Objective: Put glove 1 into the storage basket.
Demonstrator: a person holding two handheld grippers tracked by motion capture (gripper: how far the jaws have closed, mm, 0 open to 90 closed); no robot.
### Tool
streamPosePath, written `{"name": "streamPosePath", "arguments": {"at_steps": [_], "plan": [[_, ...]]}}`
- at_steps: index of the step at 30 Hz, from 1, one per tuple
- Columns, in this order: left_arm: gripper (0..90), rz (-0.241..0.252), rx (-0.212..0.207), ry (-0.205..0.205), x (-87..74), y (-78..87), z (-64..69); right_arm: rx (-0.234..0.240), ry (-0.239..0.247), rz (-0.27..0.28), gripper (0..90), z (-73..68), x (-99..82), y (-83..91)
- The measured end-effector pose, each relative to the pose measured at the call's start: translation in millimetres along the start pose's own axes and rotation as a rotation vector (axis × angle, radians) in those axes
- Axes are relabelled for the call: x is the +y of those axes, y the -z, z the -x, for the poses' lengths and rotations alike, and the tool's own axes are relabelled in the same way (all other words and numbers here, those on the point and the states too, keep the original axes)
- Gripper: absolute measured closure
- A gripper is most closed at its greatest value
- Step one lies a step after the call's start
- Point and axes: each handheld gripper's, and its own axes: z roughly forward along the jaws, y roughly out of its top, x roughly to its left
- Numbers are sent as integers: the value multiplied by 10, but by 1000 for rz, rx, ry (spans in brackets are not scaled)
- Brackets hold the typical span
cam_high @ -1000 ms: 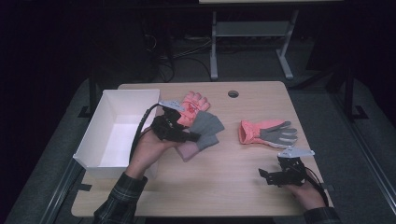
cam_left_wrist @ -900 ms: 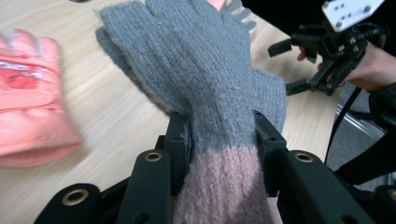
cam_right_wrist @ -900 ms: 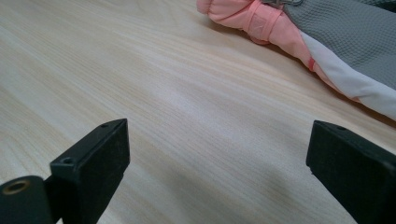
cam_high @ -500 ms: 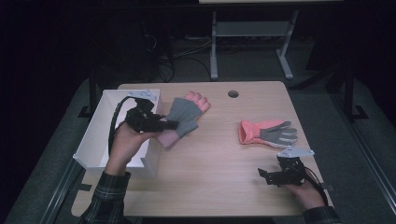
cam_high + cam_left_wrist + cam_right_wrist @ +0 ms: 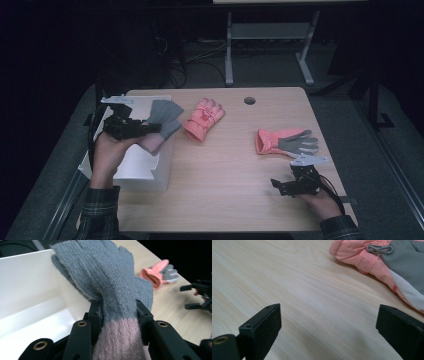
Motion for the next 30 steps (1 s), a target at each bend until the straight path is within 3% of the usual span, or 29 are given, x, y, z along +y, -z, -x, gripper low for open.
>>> {"name": "streamPosePath", "arguments": {"at_steps": [3,8,11,16,25,30], "plan": [[650,7,18,19,-35,45,-75,5,4,-1,57,-7,17,-19],[649,-2,105,55,-137,92,-302,13,8,-1,57,-13,34,-33],[649,-13,133,66,-179,69,-382,12,8,-2,57,-13,35,-34],[649,-59,193,93,-301,-76,-598,12,9,-1,57,-12,34,-36],[645,-91,247,134,-468,-254,-830,14,8,-2,57,-15,32,-35],[641,-143,281,143,-570,-366,-940,16,8,-3,57,-17,34,-37]]}}
